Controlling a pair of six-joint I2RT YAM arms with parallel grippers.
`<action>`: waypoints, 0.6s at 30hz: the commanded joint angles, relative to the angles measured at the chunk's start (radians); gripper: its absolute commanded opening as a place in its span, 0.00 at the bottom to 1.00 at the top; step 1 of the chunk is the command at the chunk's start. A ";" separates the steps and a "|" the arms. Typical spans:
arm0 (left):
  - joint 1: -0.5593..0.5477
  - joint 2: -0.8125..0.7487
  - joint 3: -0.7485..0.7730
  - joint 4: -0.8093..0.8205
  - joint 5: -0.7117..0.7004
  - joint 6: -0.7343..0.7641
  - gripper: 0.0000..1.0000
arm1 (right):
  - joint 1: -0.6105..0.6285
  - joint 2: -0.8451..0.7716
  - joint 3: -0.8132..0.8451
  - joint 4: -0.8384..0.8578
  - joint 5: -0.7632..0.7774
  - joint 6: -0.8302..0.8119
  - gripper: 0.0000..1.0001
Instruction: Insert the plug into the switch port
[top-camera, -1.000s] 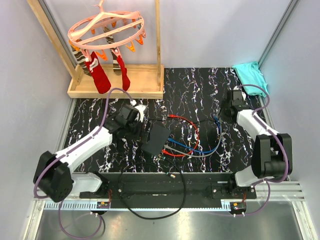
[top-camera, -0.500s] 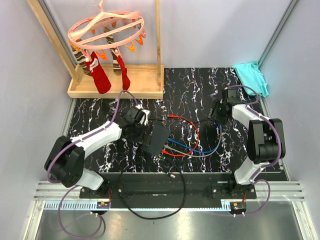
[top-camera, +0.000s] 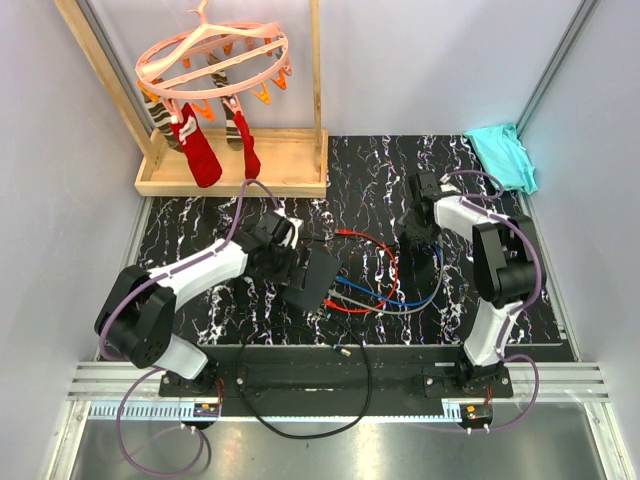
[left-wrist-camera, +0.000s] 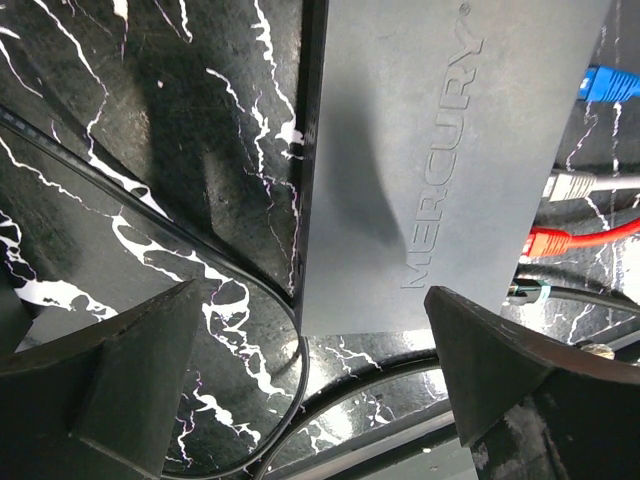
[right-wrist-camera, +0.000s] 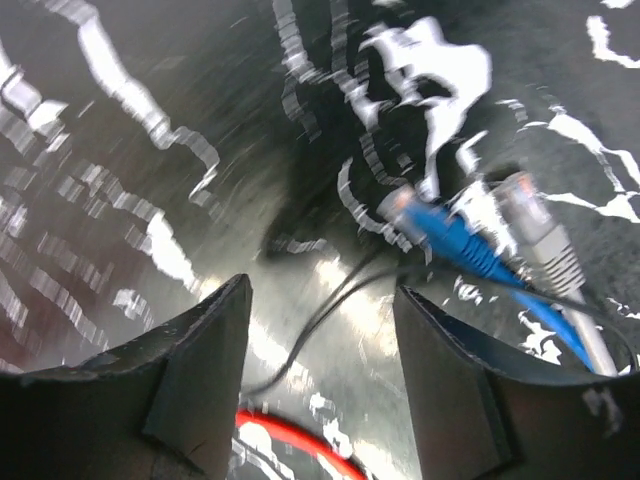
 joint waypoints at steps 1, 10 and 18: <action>-0.003 0.011 0.044 0.036 0.027 -0.012 0.99 | 0.001 0.072 0.093 -0.146 0.154 0.151 0.66; -0.003 0.043 0.048 0.033 0.054 -0.021 0.99 | 0.006 0.224 0.271 -0.351 0.161 0.216 0.39; -0.003 0.102 0.051 0.036 0.111 -0.063 0.99 | 0.009 0.213 0.359 -0.352 0.149 0.138 0.00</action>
